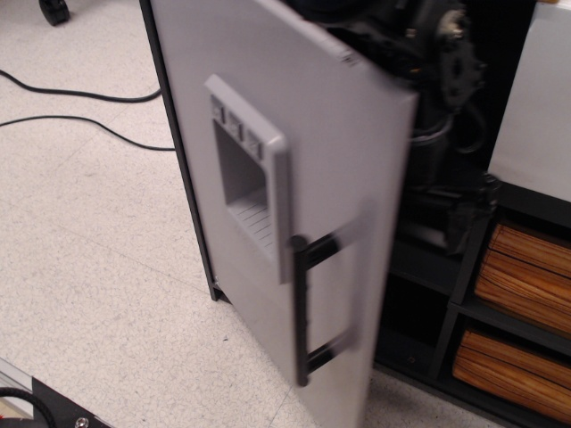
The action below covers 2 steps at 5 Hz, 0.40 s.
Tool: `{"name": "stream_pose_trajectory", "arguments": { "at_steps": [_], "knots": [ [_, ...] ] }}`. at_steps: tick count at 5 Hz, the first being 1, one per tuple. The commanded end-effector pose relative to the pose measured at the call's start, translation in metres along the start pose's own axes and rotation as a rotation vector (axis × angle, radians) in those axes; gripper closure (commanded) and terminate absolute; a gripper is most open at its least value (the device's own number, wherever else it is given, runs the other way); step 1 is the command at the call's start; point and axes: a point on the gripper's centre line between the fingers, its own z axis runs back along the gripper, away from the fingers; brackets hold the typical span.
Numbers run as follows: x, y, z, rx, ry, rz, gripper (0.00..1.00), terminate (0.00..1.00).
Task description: Open fridge
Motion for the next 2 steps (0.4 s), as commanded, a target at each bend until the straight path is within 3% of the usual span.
{"name": "stream_pose_trajectory", "arguments": {
  "at_steps": [1, 2],
  "knots": [
    [-0.031, 0.042, 0.034, -0.02, -0.032, -0.035, 0.0, 0.0],
    [-0.043, 0.065, 0.032, 0.007, -0.052, -0.079, 0.0, 1.0]
  ]
}}
